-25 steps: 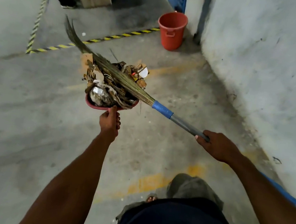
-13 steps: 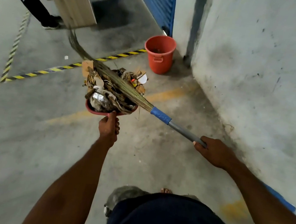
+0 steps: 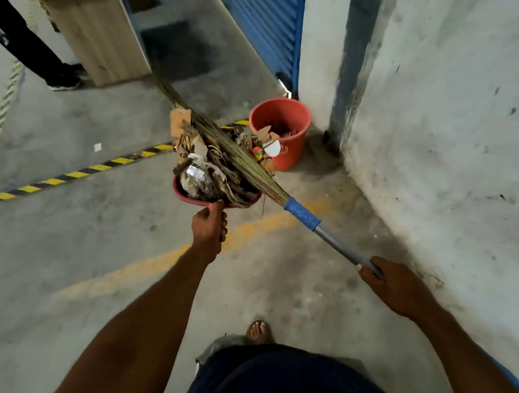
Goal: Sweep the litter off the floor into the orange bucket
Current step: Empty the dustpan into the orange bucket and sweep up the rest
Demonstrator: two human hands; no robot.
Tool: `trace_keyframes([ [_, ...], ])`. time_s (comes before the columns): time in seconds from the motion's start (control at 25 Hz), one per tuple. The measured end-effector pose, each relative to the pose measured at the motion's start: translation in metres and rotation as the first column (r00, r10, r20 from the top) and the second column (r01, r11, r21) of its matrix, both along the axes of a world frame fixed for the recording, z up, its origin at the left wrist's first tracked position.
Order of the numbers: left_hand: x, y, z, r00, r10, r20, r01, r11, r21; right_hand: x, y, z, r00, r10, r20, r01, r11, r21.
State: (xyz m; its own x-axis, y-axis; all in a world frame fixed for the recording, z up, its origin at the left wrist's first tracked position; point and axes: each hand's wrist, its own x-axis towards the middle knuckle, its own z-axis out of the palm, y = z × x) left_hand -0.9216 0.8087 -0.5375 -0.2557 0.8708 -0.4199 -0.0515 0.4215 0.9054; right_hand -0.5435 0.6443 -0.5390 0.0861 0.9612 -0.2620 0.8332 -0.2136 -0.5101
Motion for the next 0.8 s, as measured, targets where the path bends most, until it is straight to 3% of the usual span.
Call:
trace_keyframes([
  [0.36, 0.046, 0.231, -0.017, 0.992, -0.122, -0.003, 0.122, 0.991, -0.059, 0.019, 0.177, -0.017, 0.988, -0.148, -0.039, 0.147, 0.989, -0.013],
  [0.8, 0.143, 0.470, -0.082, 0.990, -0.141, -0.019, 0.136, 0.975, -0.173, 0.093, 0.405, -0.052, 0.979, -0.203, 0.014, 0.202, 0.962, -0.181],
])
